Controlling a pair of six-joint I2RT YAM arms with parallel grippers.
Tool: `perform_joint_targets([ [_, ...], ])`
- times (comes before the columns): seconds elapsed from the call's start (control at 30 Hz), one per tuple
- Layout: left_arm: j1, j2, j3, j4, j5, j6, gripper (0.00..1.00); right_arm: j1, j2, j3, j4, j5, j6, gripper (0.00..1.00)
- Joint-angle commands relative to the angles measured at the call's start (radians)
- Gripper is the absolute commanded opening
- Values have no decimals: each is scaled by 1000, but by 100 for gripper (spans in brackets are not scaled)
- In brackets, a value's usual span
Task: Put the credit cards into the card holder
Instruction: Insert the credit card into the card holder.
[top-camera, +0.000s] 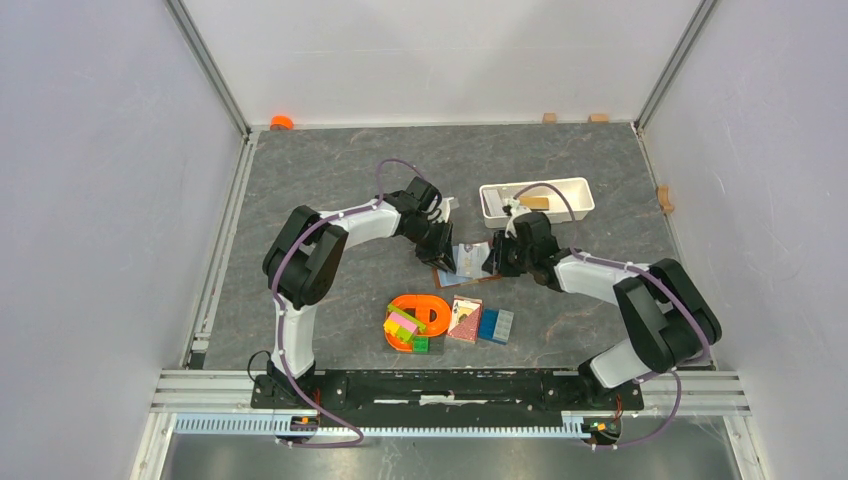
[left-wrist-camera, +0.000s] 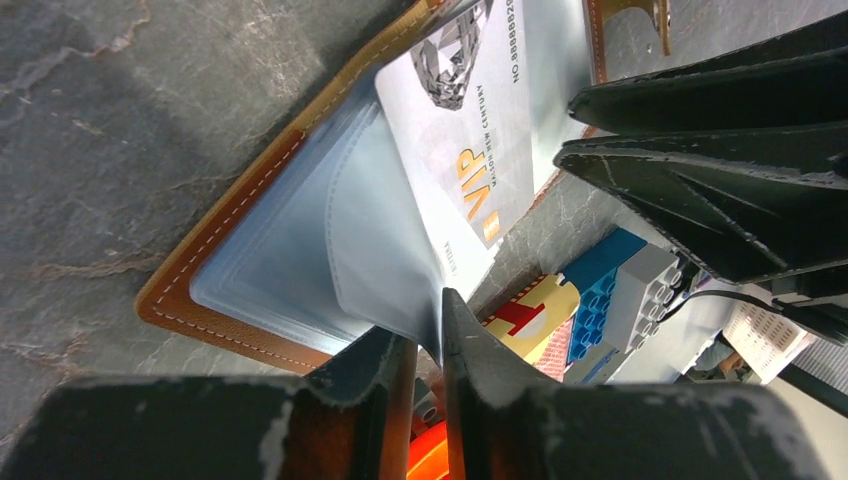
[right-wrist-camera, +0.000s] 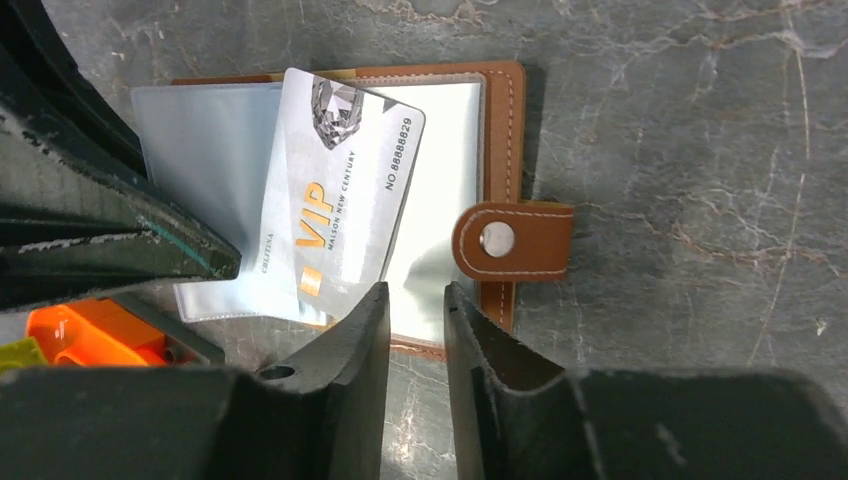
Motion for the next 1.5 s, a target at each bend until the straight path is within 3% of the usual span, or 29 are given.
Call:
perform_joint_targets([
  [0.0, 26, 59, -7, -73, -225, 102, 22, -45, -35, -83, 137, -105, 54, 34],
  [0.43, 35, 97, 8, -98, -242, 106, 11, -67, 64, -148, 371, -209, 131, 34],
  [0.9, 35, 121, 15, -93, -217, 110, 10, -67, 133, -206, 576, -273, 198, 38],
  [1.47, 35, 133, 20, -89, -206, 112, 9, -67, 160, -277, 896, -314, 357, 32],
])
